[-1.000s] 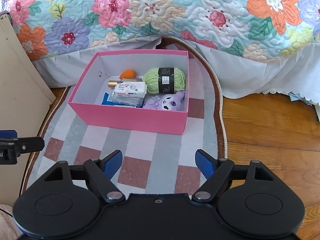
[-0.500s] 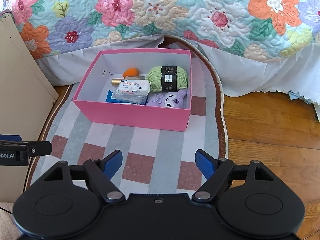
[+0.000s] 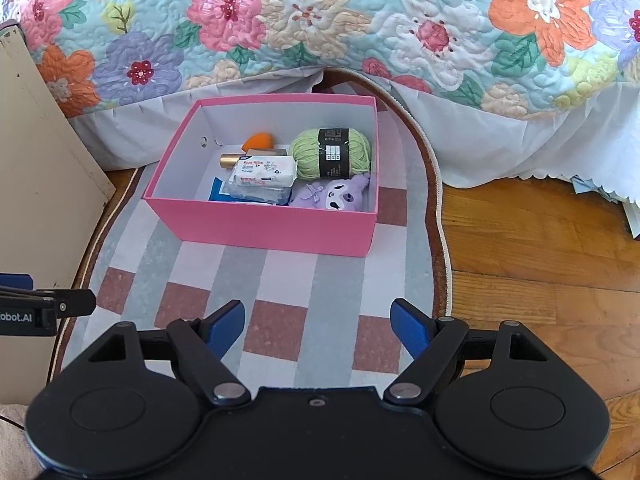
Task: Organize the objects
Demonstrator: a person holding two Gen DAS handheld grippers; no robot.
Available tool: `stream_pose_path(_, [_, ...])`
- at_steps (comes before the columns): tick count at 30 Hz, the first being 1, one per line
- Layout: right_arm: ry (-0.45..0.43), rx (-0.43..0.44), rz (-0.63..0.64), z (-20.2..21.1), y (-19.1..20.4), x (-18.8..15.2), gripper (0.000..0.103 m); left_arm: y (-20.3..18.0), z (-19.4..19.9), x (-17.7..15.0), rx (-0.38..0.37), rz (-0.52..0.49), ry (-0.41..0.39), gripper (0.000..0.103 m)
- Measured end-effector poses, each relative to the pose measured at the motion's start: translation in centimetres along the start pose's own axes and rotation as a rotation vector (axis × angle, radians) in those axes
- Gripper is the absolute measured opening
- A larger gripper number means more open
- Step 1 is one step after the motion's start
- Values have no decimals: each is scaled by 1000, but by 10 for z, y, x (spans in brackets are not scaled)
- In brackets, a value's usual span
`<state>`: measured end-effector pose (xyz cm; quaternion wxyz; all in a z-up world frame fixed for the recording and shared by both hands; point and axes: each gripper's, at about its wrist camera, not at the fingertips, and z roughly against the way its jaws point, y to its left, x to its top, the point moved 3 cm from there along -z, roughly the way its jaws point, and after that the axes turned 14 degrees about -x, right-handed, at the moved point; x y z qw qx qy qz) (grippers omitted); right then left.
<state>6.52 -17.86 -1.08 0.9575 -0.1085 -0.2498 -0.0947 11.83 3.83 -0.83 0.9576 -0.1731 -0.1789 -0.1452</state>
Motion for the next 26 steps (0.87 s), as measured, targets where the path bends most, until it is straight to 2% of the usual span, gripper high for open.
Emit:
stream_pose_path(11, [-1, -7, -36, 3, -6, -1, 84, -5, -1, -1, 11, -38, 16, 99])
stream_pose_path(26, [11, -5, -25, 0, -6, -3, 84, -1, -2, -2, 23, -35, 15, 100])
